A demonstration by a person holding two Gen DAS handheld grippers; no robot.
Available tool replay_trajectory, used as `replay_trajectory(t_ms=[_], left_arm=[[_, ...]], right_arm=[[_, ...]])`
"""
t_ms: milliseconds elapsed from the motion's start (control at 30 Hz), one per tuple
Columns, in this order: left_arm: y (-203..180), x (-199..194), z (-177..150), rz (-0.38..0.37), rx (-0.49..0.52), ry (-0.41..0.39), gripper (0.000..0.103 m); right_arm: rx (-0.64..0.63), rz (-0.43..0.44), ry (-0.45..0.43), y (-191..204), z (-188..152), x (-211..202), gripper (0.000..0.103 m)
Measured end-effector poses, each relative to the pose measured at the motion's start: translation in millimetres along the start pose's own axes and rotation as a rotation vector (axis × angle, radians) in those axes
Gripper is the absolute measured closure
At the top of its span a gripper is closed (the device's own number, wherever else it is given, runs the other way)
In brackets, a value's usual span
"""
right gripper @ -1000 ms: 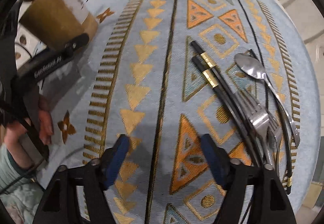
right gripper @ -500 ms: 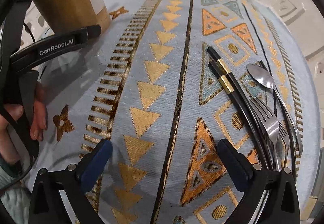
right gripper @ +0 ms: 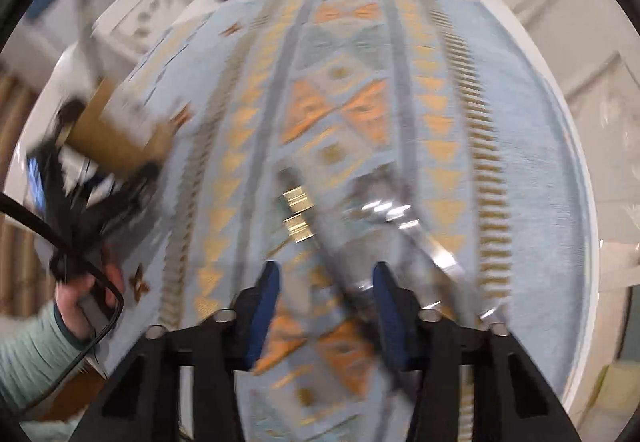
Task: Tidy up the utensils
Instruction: 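Grasp another silver spoon with the right tool and lift, then carry the spoon to the wooden cup and drop it in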
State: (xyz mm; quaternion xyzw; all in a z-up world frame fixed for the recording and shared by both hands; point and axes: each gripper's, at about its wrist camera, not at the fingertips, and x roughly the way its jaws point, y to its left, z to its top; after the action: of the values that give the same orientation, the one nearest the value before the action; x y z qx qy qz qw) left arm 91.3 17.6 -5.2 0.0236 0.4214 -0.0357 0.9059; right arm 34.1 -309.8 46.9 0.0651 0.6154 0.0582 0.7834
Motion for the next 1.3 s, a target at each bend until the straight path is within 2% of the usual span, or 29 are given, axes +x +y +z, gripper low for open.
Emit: replay_trajectory(t_ms=[33, 167, 233, 400, 467, 567, 667, 833, 933, 1133, 1300], left_arm=[[-0.7, 1.7, 0.5, 0.006, 0.003, 0.007, 0.004], [-6.1, 4.4, 1.4, 0.027, 0.017, 0.015, 0.004], [-5.4, 4.7, 1.3, 0.026, 0.016, 0.014, 0.004], [-4.0, 5.4, 0.9, 0.026, 0.015, 0.012, 0.004], [-6.1, 6.1, 2.0, 0.025, 0.015, 0.013, 0.004], [-3.9, 5.2, 0.6, 0.015, 0.008, 0.016, 0.004], [0.9, 4.5, 1.1, 0.0, -0.002, 0.02, 0.004], [7.1, 3.2, 1.2, -0.017, -0.014, 0.011, 0.004], [15.4, -0.4, 0.9, -0.038, -0.031, -0.003, 0.004], [31.0, -5.1, -0.7, -0.068, -0.055, -0.02, 0.004], [30.1, -2.8, 2.5, -0.068, -0.054, -0.012, 0.005]], right_arm=[[0.01, 0.016, 0.026, -11.1, 7.1, 3.5, 0.073], [-0.022, 0.05, 0.119, -30.9, 30.8, 21.0, 0.074], [-0.057, 0.045, 0.109, -30.5, 47.7, 20.8, 0.077], [-0.154, 0.033, 0.153, -19.7, 52.1, 47.9, 0.086], [-0.184, -0.003, 0.151, -15.3, 56.7, 52.9, 0.086], [-0.176, 0.045, 0.205, -15.7, 63.6, 63.1, 0.085], [-0.168, 0.052, 0.245, -12.8, 69.9, 71.4, 0.084], [-0.149, -0.023, 0.228, -1.6, 69.2, 67.8, 0.087], [-0.162, -0.089, 0.243, 28.1, 66.9, 72.4, 0.092], [-0.213, -0.217, 0.286, 65.3, 68.8, 95.4, 0.094], [-0.183, -0.205, 0.255, 70.0, 72.7, 91.0, 0.097]])
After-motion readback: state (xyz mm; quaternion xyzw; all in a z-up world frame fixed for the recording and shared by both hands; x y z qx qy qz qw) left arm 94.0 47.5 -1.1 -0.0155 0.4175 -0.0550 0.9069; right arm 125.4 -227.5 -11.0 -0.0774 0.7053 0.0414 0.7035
